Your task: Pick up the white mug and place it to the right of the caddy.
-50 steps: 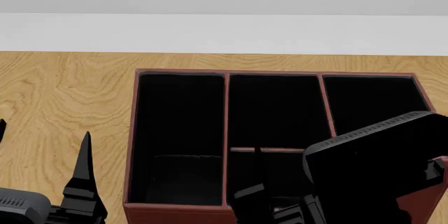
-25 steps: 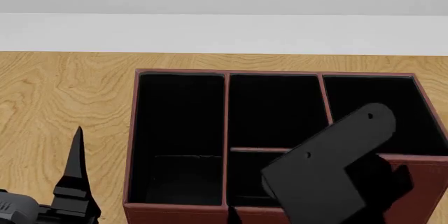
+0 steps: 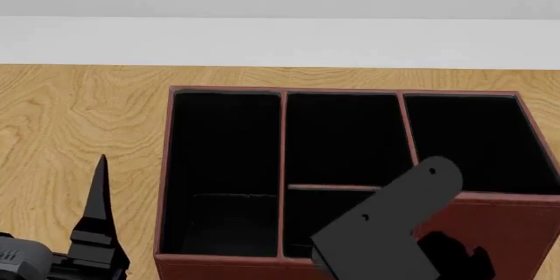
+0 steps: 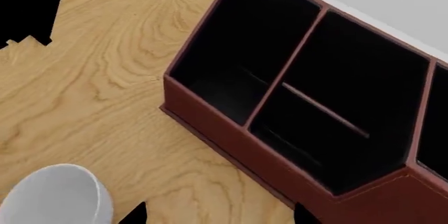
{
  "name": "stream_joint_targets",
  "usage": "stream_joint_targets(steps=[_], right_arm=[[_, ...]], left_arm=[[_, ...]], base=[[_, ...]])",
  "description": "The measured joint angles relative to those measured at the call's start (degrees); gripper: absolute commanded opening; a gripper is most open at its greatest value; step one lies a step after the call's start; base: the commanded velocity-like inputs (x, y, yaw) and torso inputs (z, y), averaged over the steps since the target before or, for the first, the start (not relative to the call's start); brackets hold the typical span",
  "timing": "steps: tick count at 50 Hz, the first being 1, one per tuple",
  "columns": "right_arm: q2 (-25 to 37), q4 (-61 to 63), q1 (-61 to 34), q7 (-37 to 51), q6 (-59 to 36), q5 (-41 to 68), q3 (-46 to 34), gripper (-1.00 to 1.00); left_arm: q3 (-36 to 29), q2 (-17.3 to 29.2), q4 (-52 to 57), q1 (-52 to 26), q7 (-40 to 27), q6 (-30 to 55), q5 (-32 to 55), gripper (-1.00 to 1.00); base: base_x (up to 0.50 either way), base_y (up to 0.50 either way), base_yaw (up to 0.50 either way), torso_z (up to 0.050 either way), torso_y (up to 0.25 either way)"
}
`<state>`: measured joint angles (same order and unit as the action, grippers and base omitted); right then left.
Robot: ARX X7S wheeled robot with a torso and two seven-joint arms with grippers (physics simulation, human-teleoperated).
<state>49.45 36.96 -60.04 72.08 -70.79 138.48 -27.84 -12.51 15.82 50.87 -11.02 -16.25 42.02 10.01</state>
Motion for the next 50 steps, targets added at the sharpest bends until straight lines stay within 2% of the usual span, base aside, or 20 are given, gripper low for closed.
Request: stream_joint_targets(steps=[50], right_arm=[[-2.39, 6.66, 9.32, -1.89, 6.9, 3.15, -6.39, 1.0]], left_arm=[[-1.41, 0.74, -0.32, -0.74, -1.19, -0.17, 0.73, 1.0]], base=[[0.0, 0.0, 0.0, 0.0, 0.0]])
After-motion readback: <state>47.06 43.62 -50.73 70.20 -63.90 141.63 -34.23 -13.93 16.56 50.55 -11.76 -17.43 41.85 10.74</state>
